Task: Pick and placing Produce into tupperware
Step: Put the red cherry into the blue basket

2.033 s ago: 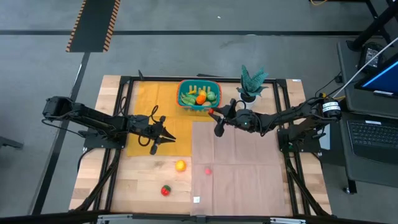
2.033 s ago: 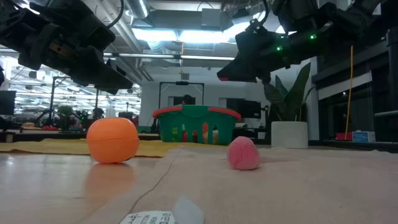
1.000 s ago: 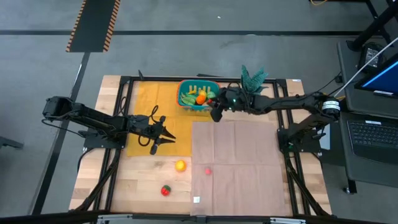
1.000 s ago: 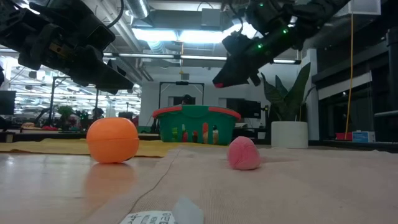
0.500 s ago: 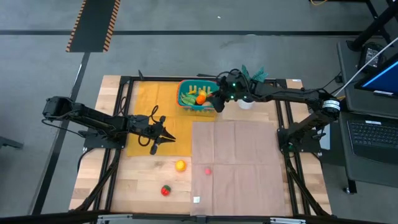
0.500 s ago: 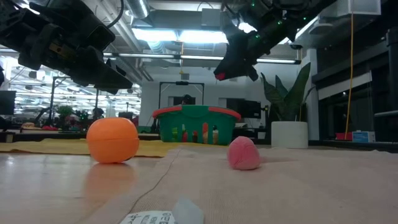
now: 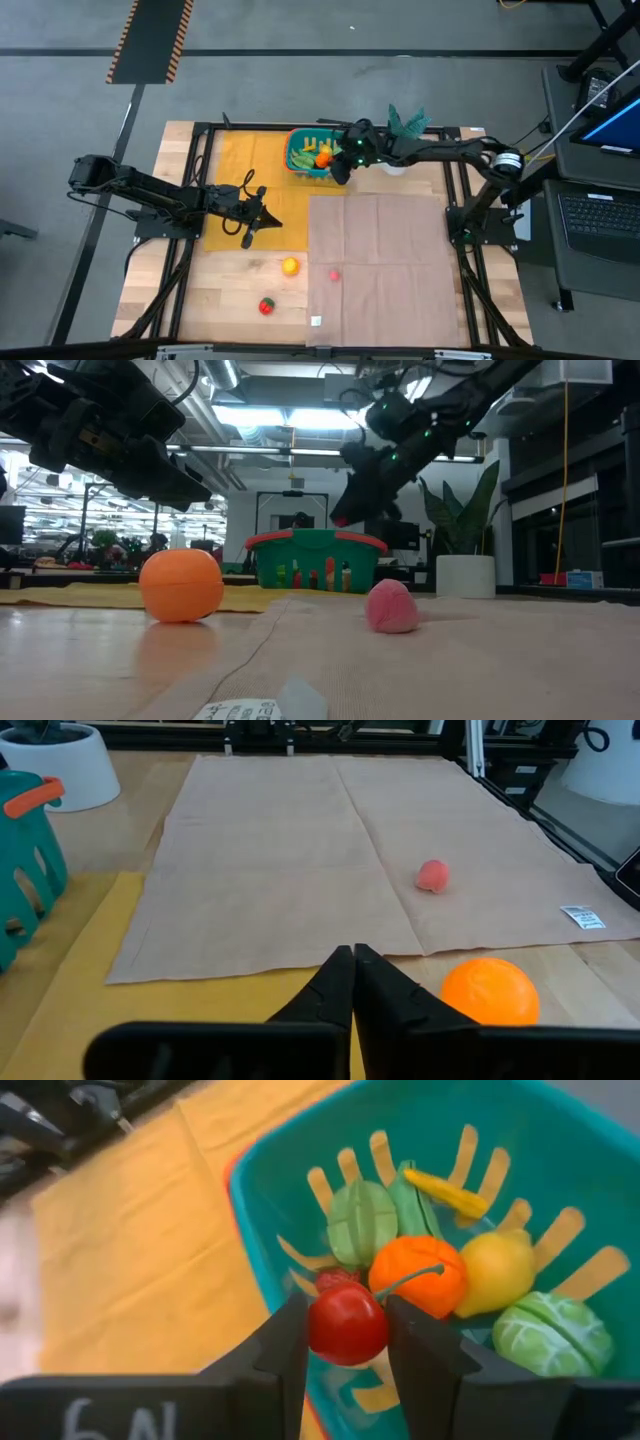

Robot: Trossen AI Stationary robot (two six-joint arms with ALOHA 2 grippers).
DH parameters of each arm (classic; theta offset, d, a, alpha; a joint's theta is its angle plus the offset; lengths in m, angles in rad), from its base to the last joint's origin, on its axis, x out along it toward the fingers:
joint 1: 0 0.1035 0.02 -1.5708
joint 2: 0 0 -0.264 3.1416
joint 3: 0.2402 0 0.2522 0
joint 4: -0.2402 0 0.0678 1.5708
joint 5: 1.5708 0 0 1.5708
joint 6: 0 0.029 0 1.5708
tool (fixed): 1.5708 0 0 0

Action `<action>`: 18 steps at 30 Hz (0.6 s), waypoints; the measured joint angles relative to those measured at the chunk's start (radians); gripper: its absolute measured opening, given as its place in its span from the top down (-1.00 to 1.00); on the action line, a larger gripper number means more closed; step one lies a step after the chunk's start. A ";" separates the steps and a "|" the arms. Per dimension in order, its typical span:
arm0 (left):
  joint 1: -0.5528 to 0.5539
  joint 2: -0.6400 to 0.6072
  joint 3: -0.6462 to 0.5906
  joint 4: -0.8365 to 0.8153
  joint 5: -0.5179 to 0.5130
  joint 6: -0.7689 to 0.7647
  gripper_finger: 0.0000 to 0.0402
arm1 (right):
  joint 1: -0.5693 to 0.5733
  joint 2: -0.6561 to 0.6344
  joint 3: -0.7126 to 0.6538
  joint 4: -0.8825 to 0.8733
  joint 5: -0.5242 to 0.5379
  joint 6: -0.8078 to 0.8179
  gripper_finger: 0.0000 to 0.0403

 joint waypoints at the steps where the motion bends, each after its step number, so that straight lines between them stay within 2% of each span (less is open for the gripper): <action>1: 0.000 0.000 0.000 0.000 0.000 0.000 0.99 | 0.000 0.014 0.000 0.008 0.000 -0.008 0.42; 9: 0.000 0.000 0.000 0.000 0.000 0.001 0.92 | 0.000 0.075 0.000 0.025 0.000 -0.024 0.42; 18: 0.000 0.000 0.000 0.000 0.000 0.001 0.79 | -0.009 0.078 0.000 0.054 0.000 -0.039 0.34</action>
